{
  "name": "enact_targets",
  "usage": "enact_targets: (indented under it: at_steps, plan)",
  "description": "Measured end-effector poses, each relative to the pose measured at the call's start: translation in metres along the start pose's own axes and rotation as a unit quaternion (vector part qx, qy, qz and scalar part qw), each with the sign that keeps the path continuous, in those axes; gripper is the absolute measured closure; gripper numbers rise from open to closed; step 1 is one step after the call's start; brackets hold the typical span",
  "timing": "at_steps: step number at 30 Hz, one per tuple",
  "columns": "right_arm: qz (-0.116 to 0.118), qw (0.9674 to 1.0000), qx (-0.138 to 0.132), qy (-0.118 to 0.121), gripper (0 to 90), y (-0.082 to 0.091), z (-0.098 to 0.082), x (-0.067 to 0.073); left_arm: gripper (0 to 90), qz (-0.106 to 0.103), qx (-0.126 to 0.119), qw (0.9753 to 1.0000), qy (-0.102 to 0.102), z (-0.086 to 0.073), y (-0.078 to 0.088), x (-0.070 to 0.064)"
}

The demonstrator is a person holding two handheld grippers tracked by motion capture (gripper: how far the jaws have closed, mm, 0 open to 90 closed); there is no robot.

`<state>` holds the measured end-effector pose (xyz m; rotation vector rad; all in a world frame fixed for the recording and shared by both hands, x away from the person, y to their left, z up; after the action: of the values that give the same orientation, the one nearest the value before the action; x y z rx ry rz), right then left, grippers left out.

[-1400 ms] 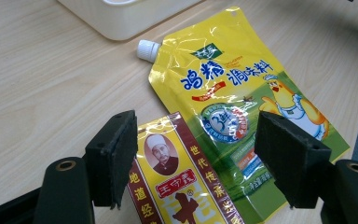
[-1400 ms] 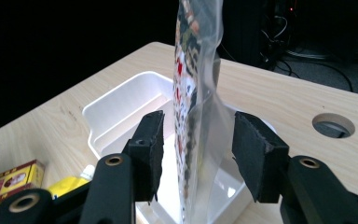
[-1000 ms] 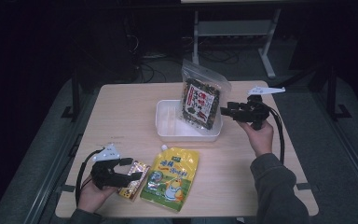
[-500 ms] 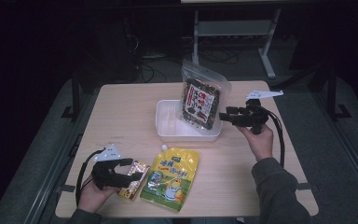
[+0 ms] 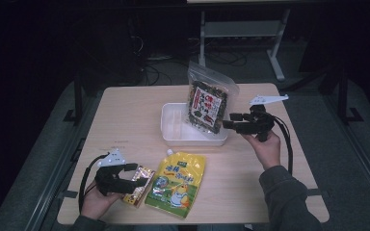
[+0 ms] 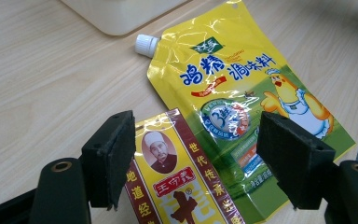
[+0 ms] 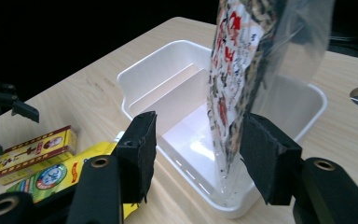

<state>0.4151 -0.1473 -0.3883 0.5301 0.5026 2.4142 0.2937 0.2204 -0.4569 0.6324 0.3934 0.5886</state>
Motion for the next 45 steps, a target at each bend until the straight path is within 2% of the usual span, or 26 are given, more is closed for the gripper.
enact_targets:
  at_steps: [4,13,27,29,36,45]
  plan:
    - [-0.002,1.0,-0.002,0.003,44.6,0.0,-0.001,0.004,27.6,0.001,0.0,1.0,0.0,0.0,0.0,0.0]
    - [0.005,0.9999,0.013,-0.004,43.0,-0.002,-0.012,0.009,27.5,0.0,0.002,1.0,-0.002,0.0,-0.001,-0.001]
    - [0.021,0.9994,0.027,0.011,42.5,-0.009,-0.013,0.026,27.5,0.002,0.003,1.0,-0.003,0.0,-0.002,-0.001]
    - [0.02,0.9994,0.023,0.013,42.6,-0.008,-0.013,0.027,27.5,0.002,0.004,1.0,-0.004,0.0,-0.002,-0.001]
    - [0.029,0.9992,0.029,0.005,42.3,-0.011,-0.022,0.032,27.5,0.003,0.004,1.0,-0.003,0.0,-0.002,-0.001]
    - [0.039,0.9981,0.046,0.007,41.6,-0.022,-0.032,0.043,27.2,0.008,0.008,0.9999,-0.004,-0.002,-0.002,0.0]
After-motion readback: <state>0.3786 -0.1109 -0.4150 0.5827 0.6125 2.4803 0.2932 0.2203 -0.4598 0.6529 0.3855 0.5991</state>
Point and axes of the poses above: each handheld gripper's, and its own axes: y roughly backward along the jaws, z roughly out of its top, x roughly to its left, the point moved 6 cm from there along -y, roughly forward along the jaws, and after that the axes turned 1 degree about y, right-handed, at the moved point
